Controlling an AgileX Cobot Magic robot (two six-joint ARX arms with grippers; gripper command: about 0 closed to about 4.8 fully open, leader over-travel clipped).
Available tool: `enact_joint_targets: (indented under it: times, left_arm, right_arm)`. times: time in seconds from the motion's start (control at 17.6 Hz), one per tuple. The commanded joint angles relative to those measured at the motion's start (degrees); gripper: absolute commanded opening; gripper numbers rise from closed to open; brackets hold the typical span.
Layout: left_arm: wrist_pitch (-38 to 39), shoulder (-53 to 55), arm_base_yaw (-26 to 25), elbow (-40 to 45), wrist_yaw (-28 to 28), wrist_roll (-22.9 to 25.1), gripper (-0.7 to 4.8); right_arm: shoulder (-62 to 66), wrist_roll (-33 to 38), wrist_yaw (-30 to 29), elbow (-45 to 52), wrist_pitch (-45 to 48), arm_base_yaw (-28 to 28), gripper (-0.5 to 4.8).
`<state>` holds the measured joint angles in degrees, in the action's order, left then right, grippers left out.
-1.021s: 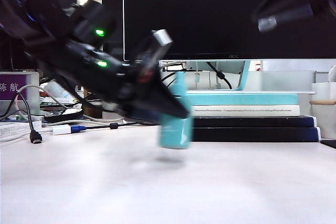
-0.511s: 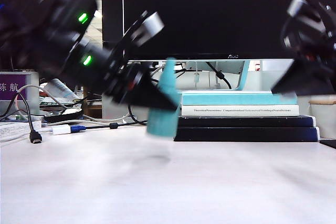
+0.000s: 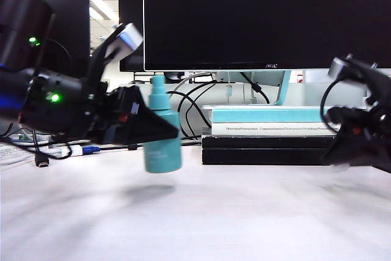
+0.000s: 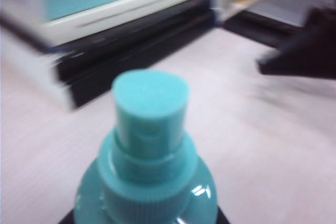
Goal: Pick up the sprayer with the left hand and remove the lid with the right hand then place it on the table.
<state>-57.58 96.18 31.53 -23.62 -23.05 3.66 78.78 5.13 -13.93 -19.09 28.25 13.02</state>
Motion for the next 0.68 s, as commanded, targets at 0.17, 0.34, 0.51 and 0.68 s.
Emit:
enact_joint_targets:
  times: [0.17,0.34,0.51,0.68]
  left_arm:
    - [-3.5,-0.13,-0.02,1.22,5.86,-1.14,-0.04]
    - [-2.84,-0.13,-0.04,1.25,7.41,-1.55,-0.04]
    - [-2.69,0.33,-0.07,1.25,7.96,-2.64,-0.04]
    - [-2.73,3.13,-0.09,1.11,7.85,-2.67,-0.01]
  right_arm:
    - [3.37,0.63,-0.02,-0.2,3.52,1.77,-0.05]
    - [3.37,0.46,0.76,-0.2,4.02,2.03,-0.05]
    - [3.37,0.42,0.79,-0.2,3.98,2.03,-0.05]
    - [3.63,0.39,0.87,-0.2,4.0,2.03,-0.05]
